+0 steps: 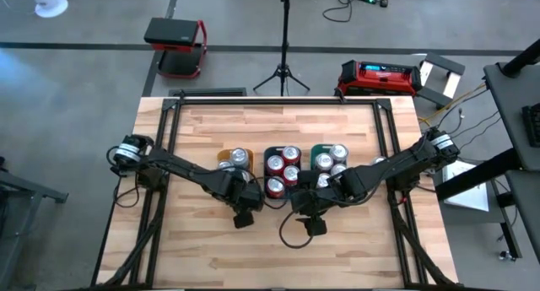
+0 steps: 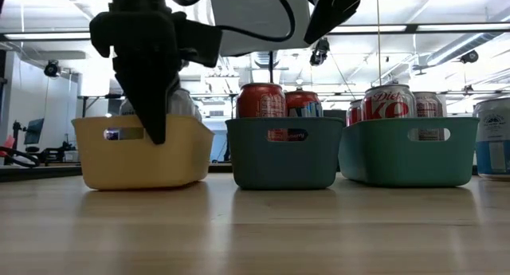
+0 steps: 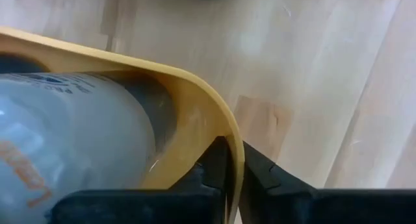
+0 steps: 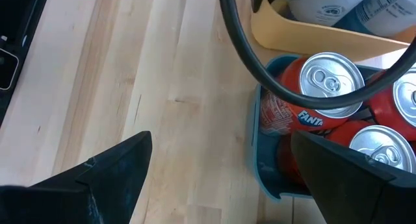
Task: Sort soda cans
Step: Adjust the yellow bin
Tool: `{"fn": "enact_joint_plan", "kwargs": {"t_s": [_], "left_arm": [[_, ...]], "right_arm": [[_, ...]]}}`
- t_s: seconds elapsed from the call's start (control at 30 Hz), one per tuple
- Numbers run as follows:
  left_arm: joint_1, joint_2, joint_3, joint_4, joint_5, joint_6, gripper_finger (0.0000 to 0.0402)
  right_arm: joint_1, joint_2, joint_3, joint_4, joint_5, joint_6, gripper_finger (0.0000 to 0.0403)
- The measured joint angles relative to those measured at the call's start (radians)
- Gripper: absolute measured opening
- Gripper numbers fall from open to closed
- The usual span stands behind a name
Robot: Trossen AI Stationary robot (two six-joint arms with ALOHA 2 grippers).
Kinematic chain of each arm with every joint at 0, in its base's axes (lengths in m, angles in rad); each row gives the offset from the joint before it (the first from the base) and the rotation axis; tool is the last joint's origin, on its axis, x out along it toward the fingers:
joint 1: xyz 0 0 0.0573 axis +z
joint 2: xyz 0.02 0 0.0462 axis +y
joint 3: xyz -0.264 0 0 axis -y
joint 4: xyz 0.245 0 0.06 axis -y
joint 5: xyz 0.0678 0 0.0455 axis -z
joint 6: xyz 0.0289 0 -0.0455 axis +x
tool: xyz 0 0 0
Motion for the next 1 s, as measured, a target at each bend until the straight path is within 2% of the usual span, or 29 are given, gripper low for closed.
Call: {"fn": "enact_joint_plan", "kwargs": {"t_s": [0.43, 0.8, 1.0], "left_arm": [[-0.003, 0.0, 0.01, -0.014, -0.001, 0.077, 0.0002], [-0.003, -0.002, 0.01, -0.028, -0.02, 0.043, 0.0084], [-0.001, -0.003, 0.01, -0.055, -0.052, 0.03, 0.0108]], "right_arm": [[0.0, 0.0, 0.0, 0.0, 0.0, 0.0, 0.0364], [0.0, 0.0, 0.0, 0.0, 0.0, 0.002, 0.0364], [0.0, 0.0, 0.0, 0.0, 0.0, 0.003, 0.0364]]}}
